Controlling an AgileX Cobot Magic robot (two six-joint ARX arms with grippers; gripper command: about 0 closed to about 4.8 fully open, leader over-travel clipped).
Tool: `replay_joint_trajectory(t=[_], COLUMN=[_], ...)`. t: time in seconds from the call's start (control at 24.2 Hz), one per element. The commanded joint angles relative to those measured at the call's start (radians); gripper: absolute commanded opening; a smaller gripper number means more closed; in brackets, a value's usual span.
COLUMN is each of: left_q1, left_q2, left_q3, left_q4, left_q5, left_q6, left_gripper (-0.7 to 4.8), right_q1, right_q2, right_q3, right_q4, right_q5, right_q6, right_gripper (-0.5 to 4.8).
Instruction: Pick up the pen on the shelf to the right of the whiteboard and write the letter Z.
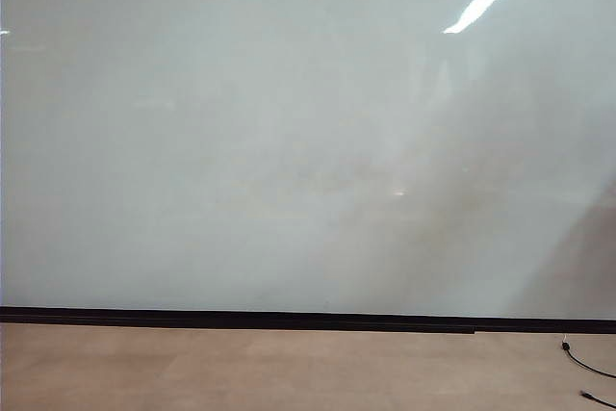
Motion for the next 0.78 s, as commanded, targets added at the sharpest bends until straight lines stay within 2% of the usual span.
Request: replay_joint_trajectory(t=[0.04,0.17,0.45,0.54,0.62,0.78], left_q1=[0.0,0.0,0.0,0.0,0.0,0.0], left_q2=[0.0,0.0,0.0,0.0,0.0,0.0], left_q3=[0.002,0.002,0.002,0.002,0.002,0.002], left_q4=[0.011,0.011,0.011,0.011,0.011,0.011], left_q5=[0.0,0.0,0.0,0.0,0.0,0.0], left_q6=[0.005,0.005,0.005,0.005,0.005,0.005], left_gripper=[-0.04,-0.04,-0.05,-0.04,-0.04,-0.05], right_q1=[-0.002,-0.005,-0.005,-0.004,0.004,0.086], right_q2=[-0.002,-0.015,-0.042,-0.067,-0.109,-0.249], right_q3=[-0.003,-0.027,-0.031,-0.056,-0.105,-0.232], right_q4=[0.018,0.038,0.039,0.041,0.041,0.041], right_q5=[0.001,0.058,0.097,0.167,0.291,0.574], right_q6=[0.005,0.008,0.007,0.0,-0.006,-0.008], right_gripper=[-0.09,-0.09,-0.09,-0.09,-0.09,-0.09])
